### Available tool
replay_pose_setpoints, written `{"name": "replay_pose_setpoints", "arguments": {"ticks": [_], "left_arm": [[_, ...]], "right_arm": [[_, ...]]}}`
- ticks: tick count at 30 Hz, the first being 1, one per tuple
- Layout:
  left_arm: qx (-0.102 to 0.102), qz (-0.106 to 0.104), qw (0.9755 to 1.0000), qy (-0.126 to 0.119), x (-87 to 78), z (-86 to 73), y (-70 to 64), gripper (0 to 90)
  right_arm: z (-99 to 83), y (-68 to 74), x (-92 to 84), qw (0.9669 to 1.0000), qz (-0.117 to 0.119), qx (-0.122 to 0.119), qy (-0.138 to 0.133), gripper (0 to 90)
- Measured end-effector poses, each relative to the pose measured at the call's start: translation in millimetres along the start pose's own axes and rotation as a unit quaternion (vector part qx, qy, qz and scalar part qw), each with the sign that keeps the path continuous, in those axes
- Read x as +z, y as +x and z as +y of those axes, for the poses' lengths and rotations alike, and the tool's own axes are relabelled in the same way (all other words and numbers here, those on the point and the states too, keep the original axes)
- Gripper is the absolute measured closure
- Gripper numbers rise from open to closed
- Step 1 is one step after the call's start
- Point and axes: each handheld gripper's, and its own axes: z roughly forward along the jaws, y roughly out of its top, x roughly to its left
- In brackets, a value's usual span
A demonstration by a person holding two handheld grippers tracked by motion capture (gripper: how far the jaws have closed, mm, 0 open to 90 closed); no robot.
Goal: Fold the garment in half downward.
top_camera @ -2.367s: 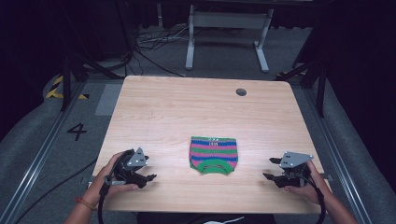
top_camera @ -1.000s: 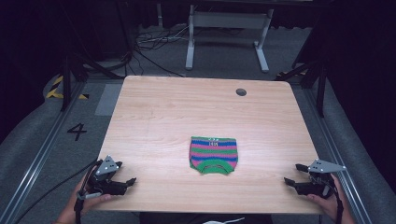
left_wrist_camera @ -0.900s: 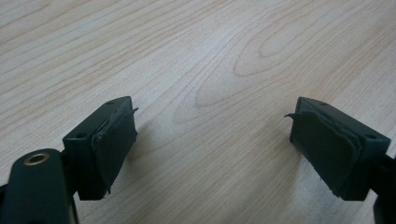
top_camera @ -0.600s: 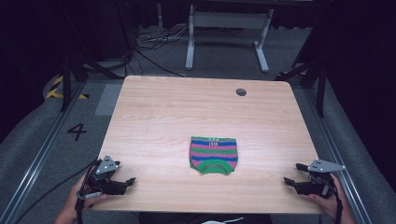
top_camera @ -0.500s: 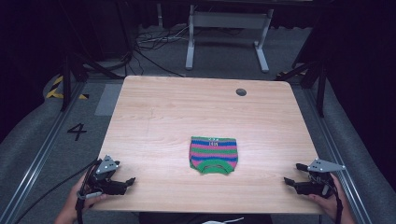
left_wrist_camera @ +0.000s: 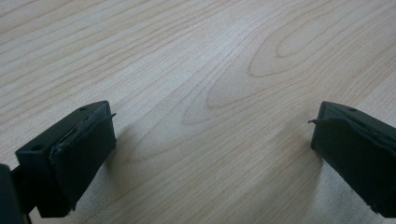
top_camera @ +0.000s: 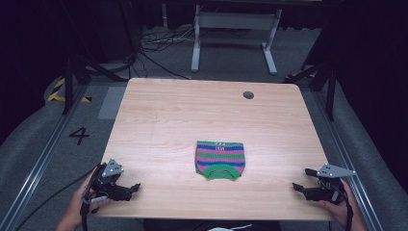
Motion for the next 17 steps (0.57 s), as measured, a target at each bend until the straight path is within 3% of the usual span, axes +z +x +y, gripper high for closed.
{"name": "replay_pose_setpoints", "arguments": {"ticks": [17], "left_arm": [[0.000,0.001,1.0000,0.000,0.1,0.1,0.0,0.0]], "right_arm": [[0.4,-0.7,0.8,0.9999,-0.008,0.006,0.004,14.5]]}}
